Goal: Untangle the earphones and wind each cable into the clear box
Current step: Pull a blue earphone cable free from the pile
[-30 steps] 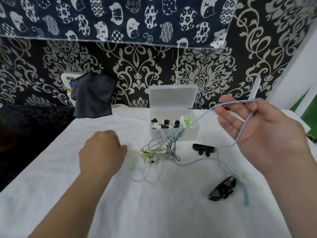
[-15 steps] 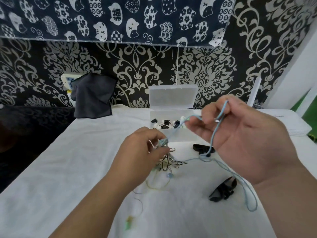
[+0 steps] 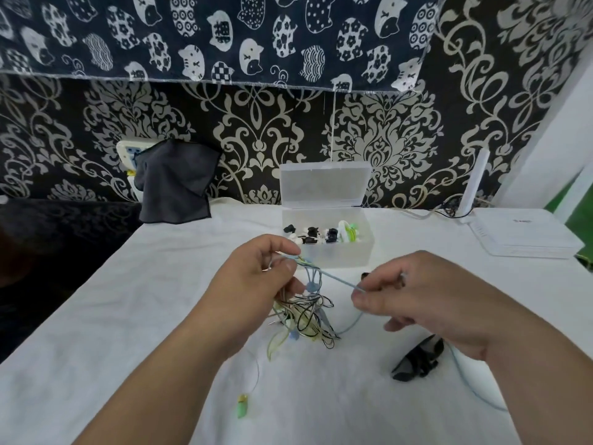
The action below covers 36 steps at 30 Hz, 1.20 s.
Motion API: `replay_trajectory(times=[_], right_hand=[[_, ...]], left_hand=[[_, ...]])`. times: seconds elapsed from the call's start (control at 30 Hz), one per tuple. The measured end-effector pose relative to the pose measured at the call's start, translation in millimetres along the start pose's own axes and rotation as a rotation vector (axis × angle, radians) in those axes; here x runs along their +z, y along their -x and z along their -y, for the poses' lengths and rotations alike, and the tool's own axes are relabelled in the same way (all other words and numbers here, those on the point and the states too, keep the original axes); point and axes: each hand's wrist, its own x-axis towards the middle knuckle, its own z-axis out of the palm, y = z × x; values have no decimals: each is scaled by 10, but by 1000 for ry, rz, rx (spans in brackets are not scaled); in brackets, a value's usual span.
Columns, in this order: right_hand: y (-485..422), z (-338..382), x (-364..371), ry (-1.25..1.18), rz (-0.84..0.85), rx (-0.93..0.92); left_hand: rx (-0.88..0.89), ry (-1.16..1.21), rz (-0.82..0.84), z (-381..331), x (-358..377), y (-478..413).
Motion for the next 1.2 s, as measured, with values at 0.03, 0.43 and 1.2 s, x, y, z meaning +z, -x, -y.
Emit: replay_trajectory(times=[0.03, 0.43, 1.2], right_hand=[[3, 13, 31, 46, -12, -6], [-43, 28, 44, 31, -75, -169], [-156, 57, 99, -792, -164, -110]], left_hand=[[6, -37, 8, 0, -1, 4], [154, -355, -44, -43, -64, 16], [-159, -17, -272, -106, -148, -29]])
